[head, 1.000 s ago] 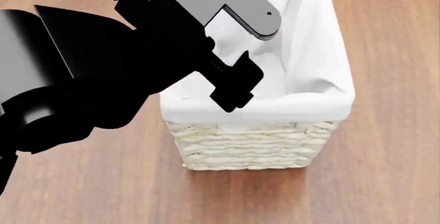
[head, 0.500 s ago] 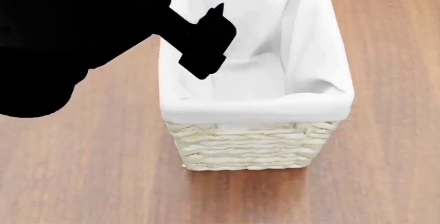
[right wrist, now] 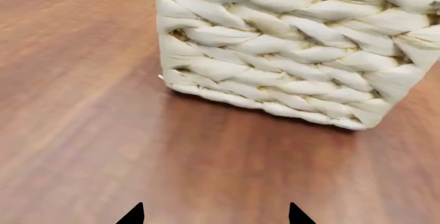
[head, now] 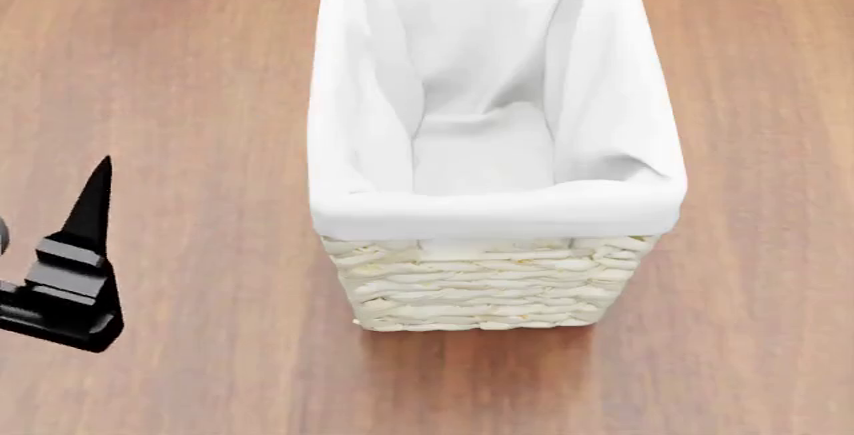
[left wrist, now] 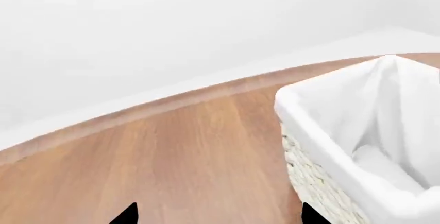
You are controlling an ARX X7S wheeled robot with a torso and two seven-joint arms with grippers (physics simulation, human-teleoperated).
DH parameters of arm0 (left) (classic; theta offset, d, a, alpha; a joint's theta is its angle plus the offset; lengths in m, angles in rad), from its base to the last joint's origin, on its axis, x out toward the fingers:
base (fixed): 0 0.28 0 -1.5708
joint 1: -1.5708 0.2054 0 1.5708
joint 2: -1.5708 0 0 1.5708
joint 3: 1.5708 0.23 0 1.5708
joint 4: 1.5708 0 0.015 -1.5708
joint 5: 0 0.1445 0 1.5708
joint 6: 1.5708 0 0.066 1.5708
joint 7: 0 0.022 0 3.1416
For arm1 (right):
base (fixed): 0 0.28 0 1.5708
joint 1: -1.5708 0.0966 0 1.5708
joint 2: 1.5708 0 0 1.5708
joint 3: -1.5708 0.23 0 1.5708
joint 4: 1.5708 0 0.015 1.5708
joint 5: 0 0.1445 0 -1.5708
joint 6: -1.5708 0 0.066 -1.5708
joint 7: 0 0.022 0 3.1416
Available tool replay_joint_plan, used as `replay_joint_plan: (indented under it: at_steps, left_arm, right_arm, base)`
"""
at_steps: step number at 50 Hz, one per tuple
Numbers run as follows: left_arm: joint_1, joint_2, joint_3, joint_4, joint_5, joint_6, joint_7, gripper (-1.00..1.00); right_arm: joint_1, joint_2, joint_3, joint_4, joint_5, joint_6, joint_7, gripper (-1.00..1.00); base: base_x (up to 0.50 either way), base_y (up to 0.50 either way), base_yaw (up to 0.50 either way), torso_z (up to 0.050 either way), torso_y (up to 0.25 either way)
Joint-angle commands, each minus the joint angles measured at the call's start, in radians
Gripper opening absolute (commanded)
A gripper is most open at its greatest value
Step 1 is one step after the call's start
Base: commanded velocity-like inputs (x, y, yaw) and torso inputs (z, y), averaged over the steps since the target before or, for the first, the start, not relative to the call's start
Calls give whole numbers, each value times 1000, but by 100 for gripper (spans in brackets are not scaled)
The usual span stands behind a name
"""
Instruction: Pick up the cream cheese box, and put it in the basket.
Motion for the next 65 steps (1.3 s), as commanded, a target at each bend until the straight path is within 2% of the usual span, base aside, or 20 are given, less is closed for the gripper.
replay_joint_plan:
  at_steps: [1,2,7,8,9,10,11,18,22,32,38,43,45,46,48,54,65]
  left_arm:
    - [678,-142,175,87,763,649,195,100]
    - [708,-123,209,48,825,706,208,100]
    - [730,-14,287,-166,894,823,256,100]
    - [746,25,282,-216,954,822,180,100]
    - [748,35,306,-241,1004,826,169,100]
    - [758,36,322,-266,1007,877,199,100]
    - [769,44,314,-295,945,931,241,100]
    - [751,117,326,-423,950,997,252,100]
    - [739,129,330,-455,942,1005,268,100]
    - [745,126,338,-448,955,1001,263,100]
    - [775,114,340,-413,971,1007,244,100]
    - [950,41,325,-203,1143,1074,100,100]
    - [1002,18,328,-154,1179,1103,78,100]
    - [1059,7,326,-101,1275,1102,24,100]
    - [1118,-20,327,-40,1325,1119,-2,100]
    - [1145,-36,345,-49,1343,1193,-4,100]
    - [1101,-8,343,-108,1295,1191,7,100]
  right_arm:
    - [-14,12,15,-24,42,15,5,100]
    - [-12,13,22,-22,47,16,9,100]
    - [-29,47,63,-80,90,33,16,100]
    - [-34,54,76,-83,96,22,20,100]
    - [-35,57,92,-85,122,23,19,100]
    - [-37,61,103,-92,145,26,14,100]
    - [-36,66,105,-92,139,24,15,100]
    - [-54,75,115,-115,145,14,27,100]
    - [-48,69,110,-104,142,14,28,100]
    - [-53,71,101,-113,136,17,31,100]
    - [-123,111,126,-234,148,-6,55,100]
    - [-380,208,191,-537,93,-175,128,100]
    - [-451,228,206,-589,73,-248,138,100]
    - [-532,248,224,-635,47,-335,146,100]
    - [-599,262,240,-660,27,-418,153,100]
    - [-591,255,237,-653,19,-416,156,100]
    - [-531,243,213,-615,41,-354,145,100]
  base:
    - [0,0,0,0,0]
    - [0,0,0,0,0]
    - [0,0,0,0,0]
    - [0,0,0,0,0]
    - [0,0,0,0,0]
    - [0,0,0,0,0]
    - [0,0,0,0,0]
    - [0,0,0,0,0]
    - [0,0,0,0,0]
    - [0,0,0,0,0]
    - [0,0,0,0,0]
    - [0,0,0,0,0]
    - [0,0,0,0,0]
    - [0,0,0,0,0]
    - [0,0,0,0,0]
    - [0,0,0,0,0]
    - [0,0,0,0,0]
